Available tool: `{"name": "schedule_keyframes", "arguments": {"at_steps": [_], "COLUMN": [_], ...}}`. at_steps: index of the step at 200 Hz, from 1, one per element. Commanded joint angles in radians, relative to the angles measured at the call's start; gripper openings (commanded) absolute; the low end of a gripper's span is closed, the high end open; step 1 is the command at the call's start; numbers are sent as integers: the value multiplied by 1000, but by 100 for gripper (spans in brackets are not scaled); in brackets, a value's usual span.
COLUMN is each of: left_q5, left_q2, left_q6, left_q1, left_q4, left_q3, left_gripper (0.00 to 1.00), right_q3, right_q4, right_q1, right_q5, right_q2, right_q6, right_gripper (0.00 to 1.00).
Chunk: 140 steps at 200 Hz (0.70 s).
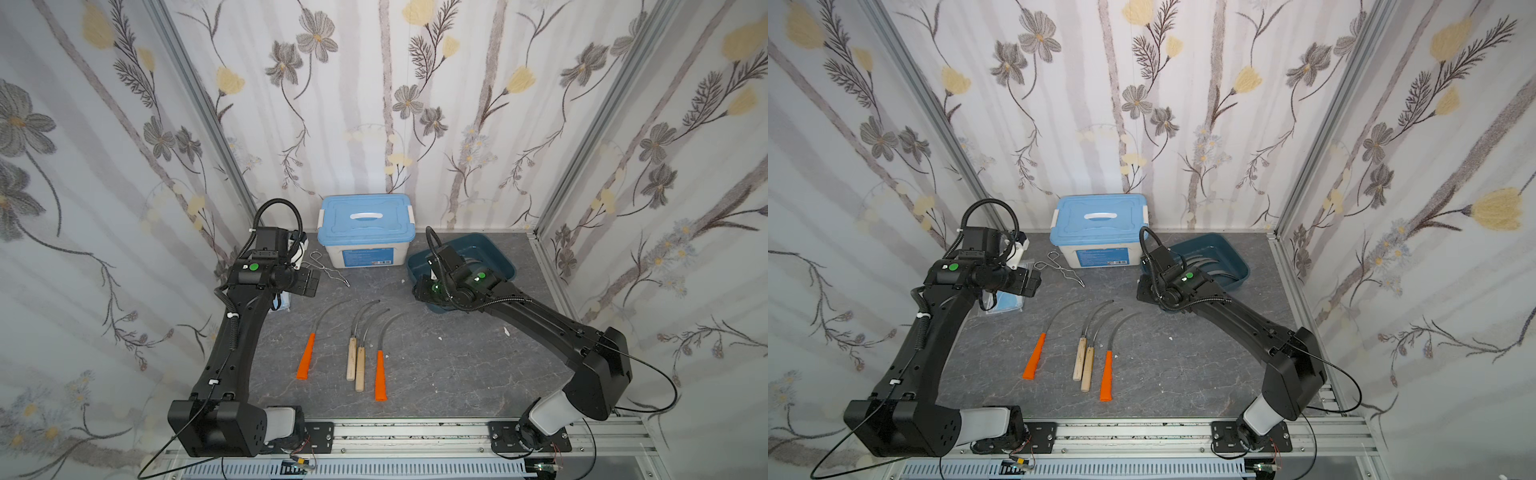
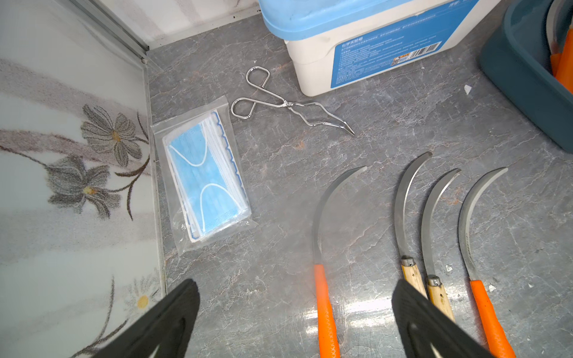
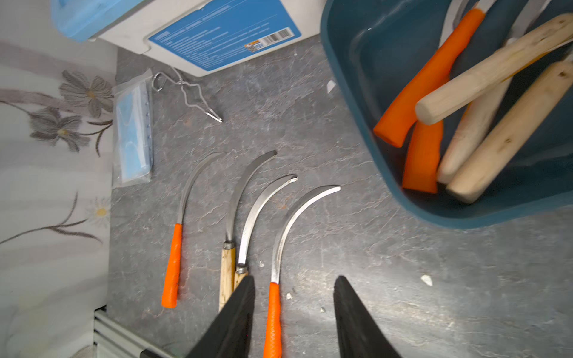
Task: Put small sickles into storage boxes
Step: Pick up the sickle at the center of the board.
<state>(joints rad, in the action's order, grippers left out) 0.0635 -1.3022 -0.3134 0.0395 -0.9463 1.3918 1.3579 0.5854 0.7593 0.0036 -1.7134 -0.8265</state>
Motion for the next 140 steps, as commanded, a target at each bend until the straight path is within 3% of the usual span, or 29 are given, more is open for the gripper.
{"name": "schedule_keyframes", "arguments": {"at_steps": [1, 35, 46, 53, 55, 86, 140], "left_q5": [-7, -19, -21, -21, -21, -27, -38], "left_q2": [20, 37, 68, 73, 73, 82, 89], "left_q6": [4, 1, 5, 5, 5, 3, 5], "left_q1": [1, 1, 0, 1, 1, 0, 1], "left_q4": [13, 20, 21, 21, 21, 21, 23], "left_q3": [-23, -66, -74, -80, -80, -86, -89], "left_gripper": [100, 100, 100, 100, 100, 100, 100], "right_q3": [-51, 28, 60, 65, 64, 13, -73], "right_q4": [-140, -78, -62, -59, -60, -116, -185], "right_q1": [31, 75, 84, 83, 83, 50, 30], "right_q5": [-24, 34, 37, 31, 28, -50, -65], "right_q2": [38, 18, 3, 1, -1, 6, 81], "right_q6": [-120, -110, -99, -100, -101, -128, -173], "right_gripper": [48, 62, 77, 97, 99, 100, 100]}}
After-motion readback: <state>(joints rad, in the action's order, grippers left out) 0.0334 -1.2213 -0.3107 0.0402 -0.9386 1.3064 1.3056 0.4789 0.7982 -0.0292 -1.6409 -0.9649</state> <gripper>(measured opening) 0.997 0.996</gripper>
